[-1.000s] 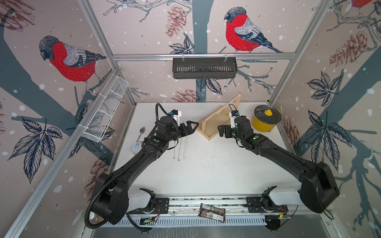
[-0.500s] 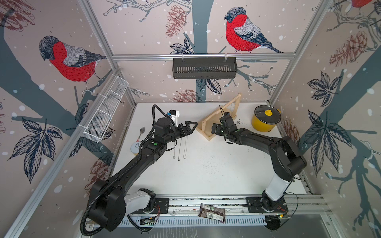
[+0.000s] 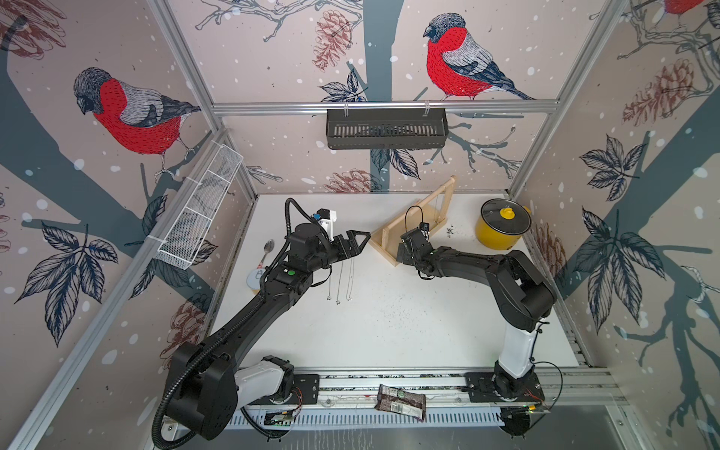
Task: Take the necklace off the jewelry display stand
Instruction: Adjust the stand at the center of the board.
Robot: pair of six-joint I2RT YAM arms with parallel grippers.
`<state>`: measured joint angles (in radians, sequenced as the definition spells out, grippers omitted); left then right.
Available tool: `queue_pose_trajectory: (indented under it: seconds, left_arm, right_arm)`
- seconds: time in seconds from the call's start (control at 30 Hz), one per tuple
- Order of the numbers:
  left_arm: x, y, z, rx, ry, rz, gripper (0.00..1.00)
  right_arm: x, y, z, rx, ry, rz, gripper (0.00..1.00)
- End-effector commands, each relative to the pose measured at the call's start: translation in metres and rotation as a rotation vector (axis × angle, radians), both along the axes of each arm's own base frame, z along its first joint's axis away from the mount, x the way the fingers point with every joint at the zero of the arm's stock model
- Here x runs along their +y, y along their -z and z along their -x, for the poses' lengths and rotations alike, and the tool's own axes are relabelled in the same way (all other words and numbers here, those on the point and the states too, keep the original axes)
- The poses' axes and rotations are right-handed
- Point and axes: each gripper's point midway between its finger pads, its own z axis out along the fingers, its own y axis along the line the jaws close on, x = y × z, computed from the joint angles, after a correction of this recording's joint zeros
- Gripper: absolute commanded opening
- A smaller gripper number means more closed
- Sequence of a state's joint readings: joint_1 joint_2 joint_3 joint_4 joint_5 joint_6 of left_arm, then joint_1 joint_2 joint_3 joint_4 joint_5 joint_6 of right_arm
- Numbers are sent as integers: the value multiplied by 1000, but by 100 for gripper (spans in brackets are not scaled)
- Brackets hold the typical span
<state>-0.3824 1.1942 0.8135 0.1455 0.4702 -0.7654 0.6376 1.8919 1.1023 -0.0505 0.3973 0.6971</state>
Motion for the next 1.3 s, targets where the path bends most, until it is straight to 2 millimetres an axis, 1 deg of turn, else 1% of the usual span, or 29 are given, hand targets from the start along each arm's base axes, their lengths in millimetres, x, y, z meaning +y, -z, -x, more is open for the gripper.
queue_pose_trajectory:
  seconds: [0.0, 0.3, 0.47, 0.57, 0.67, 0.77, 0.87, 1.0, 1.1, 1.13, 1.2, 1.27]
  left_arm:
    - [-3, -4, 0, -20, 21, 13, 97]
    - [-5, -1, 1, -9, 29, 20, 97]
    - [-6, 1, 1, -5, 32, 27, 97]
    - [-8, 3, 0, 3, 35, 32, 97]
    - [-11, 5, -2, 9, 39, 37, 97]
    - [-15, 4, -5, 9, 47, 38, 97]
    - [-19, 1, -7, 3, 55, 36, 97]
    - [-27, -2, -11, -3, 69, 39, 97]
    - [-36, -7, -13, -11, 87, 44, 97]
    - [-39, -9, -14, -15, 93, 46, 97]
    - [-46, -12, -16, -19, 106, 50, 97]
    - [-55, -14, -17, -21, 121, 57, 97]
  right_arm:
    - [-26, 6, 9, 22, 37, 116, 99]
    - [-60, -5, 20, 12, 47, 163, 99]
    - [-79, -13, 27, 7, 49, 151, 99]
    - [-84, -17, 30, 4, 30, 133, 100]
    - [-80, -28, 33, -15, -13, 106, 100]
    - [-72, -47, 35, -43, -57, 66, 99]
    - [-68, -76, 42, -88, -96, 25, 99]
    - [-74, -115, 52, -145, -108, 9, 100]
    - [-91, -149, 57, -204, -75, 0, 99]
    - [-98, -164, 58, -242, -58, -17, 99]
    - [-116, -188, 55, -314, -18, -41, 98]
    - [-142, -205, 45, -359, 50, -87, 98]
